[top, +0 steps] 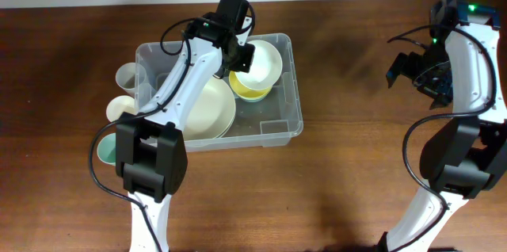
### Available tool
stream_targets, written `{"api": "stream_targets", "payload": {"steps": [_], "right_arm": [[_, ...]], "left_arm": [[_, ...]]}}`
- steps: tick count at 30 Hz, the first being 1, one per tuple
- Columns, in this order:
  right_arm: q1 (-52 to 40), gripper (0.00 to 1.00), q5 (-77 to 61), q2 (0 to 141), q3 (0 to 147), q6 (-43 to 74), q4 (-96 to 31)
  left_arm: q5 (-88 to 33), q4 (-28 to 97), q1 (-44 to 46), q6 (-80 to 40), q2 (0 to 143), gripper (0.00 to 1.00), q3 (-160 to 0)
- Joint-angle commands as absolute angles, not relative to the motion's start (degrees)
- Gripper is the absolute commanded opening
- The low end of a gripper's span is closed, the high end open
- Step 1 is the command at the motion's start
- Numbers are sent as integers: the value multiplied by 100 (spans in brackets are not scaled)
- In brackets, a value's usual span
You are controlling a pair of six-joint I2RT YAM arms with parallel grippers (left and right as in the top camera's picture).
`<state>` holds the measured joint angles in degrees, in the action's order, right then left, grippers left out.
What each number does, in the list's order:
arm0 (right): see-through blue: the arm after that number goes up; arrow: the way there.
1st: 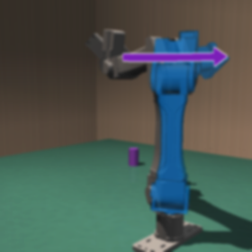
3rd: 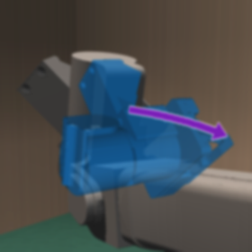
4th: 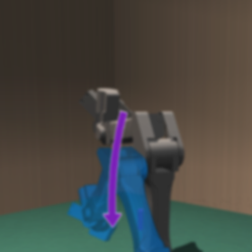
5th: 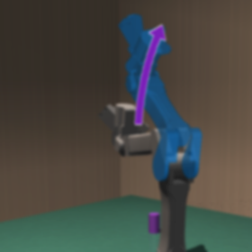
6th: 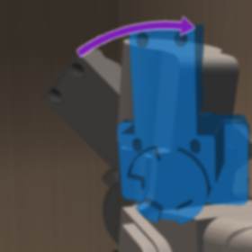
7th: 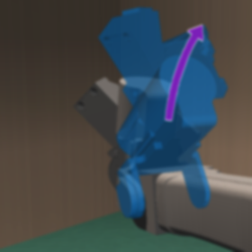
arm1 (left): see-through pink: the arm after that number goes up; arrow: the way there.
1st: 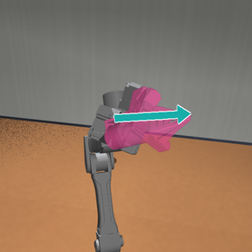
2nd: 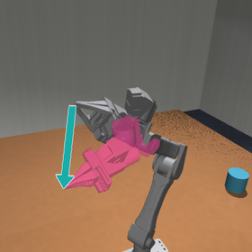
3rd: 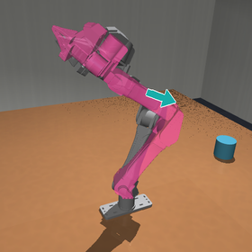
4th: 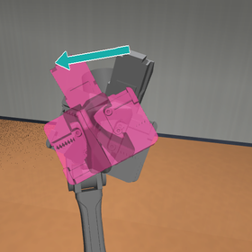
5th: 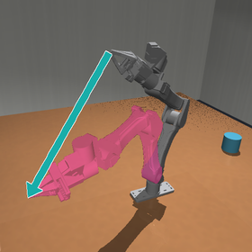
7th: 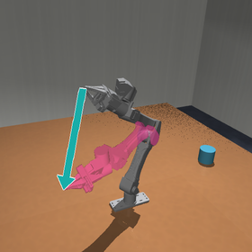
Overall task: Pack container
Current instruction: 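Lower the white bowl onto the yellow bowl and release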
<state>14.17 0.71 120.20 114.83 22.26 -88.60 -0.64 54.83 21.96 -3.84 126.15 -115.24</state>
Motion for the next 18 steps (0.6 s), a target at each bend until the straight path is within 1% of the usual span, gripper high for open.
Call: {"api": "stream_targets", "payload": {"steps": [1,18], "right_arm": [[1433,99,62,11972,11461,2233,-8862],[1433,99,64,11972,11461,2233,-8862]], "left_arm": [[45,5492,2143,-292,12674,6,-11533],[-21,5566,1997,-294,12674,6,-11533]]}}
